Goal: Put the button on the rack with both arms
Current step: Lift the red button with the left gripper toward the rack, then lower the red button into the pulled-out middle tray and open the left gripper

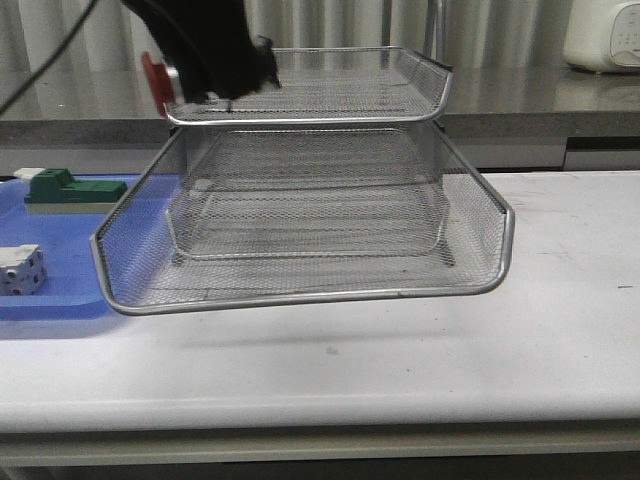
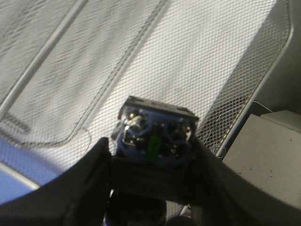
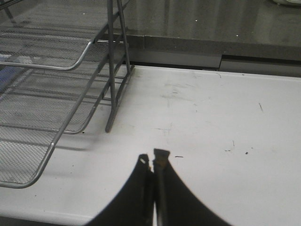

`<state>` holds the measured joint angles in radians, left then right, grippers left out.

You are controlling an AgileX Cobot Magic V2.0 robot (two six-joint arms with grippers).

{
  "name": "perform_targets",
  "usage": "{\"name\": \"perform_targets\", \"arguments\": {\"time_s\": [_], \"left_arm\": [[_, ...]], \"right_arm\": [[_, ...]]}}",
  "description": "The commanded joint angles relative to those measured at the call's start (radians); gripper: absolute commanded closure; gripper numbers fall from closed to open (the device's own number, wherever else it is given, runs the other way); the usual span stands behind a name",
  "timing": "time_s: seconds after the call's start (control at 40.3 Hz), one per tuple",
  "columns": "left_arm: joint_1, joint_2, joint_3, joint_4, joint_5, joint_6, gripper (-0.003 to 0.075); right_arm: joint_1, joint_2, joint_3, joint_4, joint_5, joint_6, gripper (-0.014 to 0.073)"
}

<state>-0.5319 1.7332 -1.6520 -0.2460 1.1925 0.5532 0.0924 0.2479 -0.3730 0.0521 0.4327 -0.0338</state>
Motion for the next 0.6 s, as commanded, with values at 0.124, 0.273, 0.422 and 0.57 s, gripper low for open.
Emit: {"name": "perform_targets", "arguments": {"time_s": [0.124,0.273,0.422,0.57], "left_arm": [[-0.052,0.063,-0.023,0.005,-0.175,-0.004,0.0532],[-0.052,0.134,-0.023,0.005,-0.233,-0.004,0.0529],[-0.052,0.188,-0.023,0.005,-0.249,-0.004,0.0526],[-0.052,0.204,-0.023,0.005,-0.256,-0.004,0.0434]], "right_arm": [[0.0,0.01,-0.026,-0.01,-0.081,-0.001,0.0654],[0.0,0.01,-0.026,-0.01,-0.081,-0.001,0.0654],[0.0,0.01,-0.026,-0.01,-0.081,-0.001,0.0654],[0.0,0.01,-0.026,-0.01,-0.081,-0.001,0.0654]]}}
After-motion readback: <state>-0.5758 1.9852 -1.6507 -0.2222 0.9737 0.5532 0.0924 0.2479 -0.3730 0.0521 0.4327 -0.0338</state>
